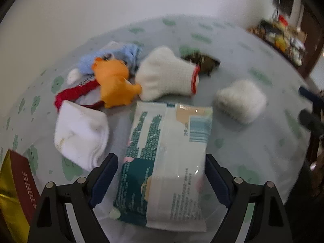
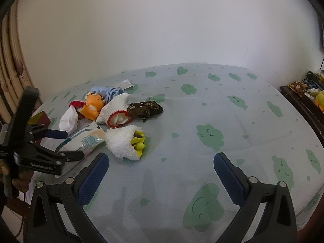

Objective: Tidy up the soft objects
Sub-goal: 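Reach the left gripper to the wet-wipes packet and grasp it, then carry the packet into the gold tin and release it with left while right grasps the white fluffy sock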

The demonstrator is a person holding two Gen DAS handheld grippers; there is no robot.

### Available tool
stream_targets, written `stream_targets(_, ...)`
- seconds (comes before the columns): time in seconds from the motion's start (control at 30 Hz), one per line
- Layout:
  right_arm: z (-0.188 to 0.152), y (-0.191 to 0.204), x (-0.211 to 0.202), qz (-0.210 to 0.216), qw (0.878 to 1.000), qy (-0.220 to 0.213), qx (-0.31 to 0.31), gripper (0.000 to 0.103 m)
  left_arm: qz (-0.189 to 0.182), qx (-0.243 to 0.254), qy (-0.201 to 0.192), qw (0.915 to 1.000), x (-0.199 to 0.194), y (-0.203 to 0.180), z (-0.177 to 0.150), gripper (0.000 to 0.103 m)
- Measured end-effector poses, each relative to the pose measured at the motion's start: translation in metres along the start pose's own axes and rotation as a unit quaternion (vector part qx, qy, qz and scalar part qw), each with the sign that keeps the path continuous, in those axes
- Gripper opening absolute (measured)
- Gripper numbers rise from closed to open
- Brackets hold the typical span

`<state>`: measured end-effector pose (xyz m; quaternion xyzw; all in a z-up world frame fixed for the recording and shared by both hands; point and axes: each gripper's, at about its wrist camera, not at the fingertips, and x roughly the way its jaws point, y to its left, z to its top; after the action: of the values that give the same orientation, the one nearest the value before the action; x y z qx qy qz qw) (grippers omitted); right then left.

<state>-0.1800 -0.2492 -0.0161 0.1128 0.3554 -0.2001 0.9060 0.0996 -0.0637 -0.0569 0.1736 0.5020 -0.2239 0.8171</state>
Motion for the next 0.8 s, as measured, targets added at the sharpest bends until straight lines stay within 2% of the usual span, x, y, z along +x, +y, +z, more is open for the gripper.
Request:
stream_targets(0.03, 0.000, -0.001, 0.001, 0.001, 1.000, 0.002, 0.000, 0.103, 0.003, 0.007, 0.008, 0.9999, 0.006, -0.002, 0.000, 0.089)
stream_targets(0.13, 0.001, -0.003, 0.003, 0.005, 1.000, 0.006, 0.002, 0.103, -0.016, -0.004, -0.006, 0.9998, 0.008, 0.004, 0.001, 0.089)
stream_targets(0.17, 0.001, -0.004, 0.004, 0.006, 1.000, 0.007, 0.004, 0.103, -0.012, -0.005, -0.016, 0.9998, 0.007, 0.006, 0.001, 0.087)
stream_targets(0.23, 0.001, -0.005, 0.006, 0.006, 1.000, 0.012, 0.006, 0.103, -0.005, -0.011, -0.031, 0.9994, 0.006, 0.006, -0.002, 0.074)
stream_targets(0.33, 0.000, -0.008, 0.012, 0.010, 1.000, 0.024, 0.009, 0.103, 0.009, -0.047, -0.045, 0.9978, -0.003, 0.007, -0.009, 0.066)
stream_targets(0.43, -0.001, -0.010, 0.014, 0.010, 0.999, 0.031, 0.011, 0.103, 0.030, -0.078, -0.060, 0.9947, -0.019, 0.001, -0.020, 0.065)
stream_targets(0.57, 0.003, -0.008, 0.011, 0.017, 1.000, 0.025, 0.003, 0.103, 0.008, -0.122, -0.093, 0.9882, -0.053, -0.010, -0.038, 0.065)
stream_targets(0.67, 0.010, 0.004, 0.015, 0.044, 0.998, 0.037, -0.014, 0.103, 0.008, -0.151, -0.107, 0.9826, -0.074, -0.018, -0.051, 0.065)
stream_targets(0.8, 0.017, 0.033, 0.026, 0.059, 0.994, 0.055, -0.071, 0.103, -0.004, -0.186, -0.118, 0.9753, -0.098, -0.019, -0.067, 0.065)
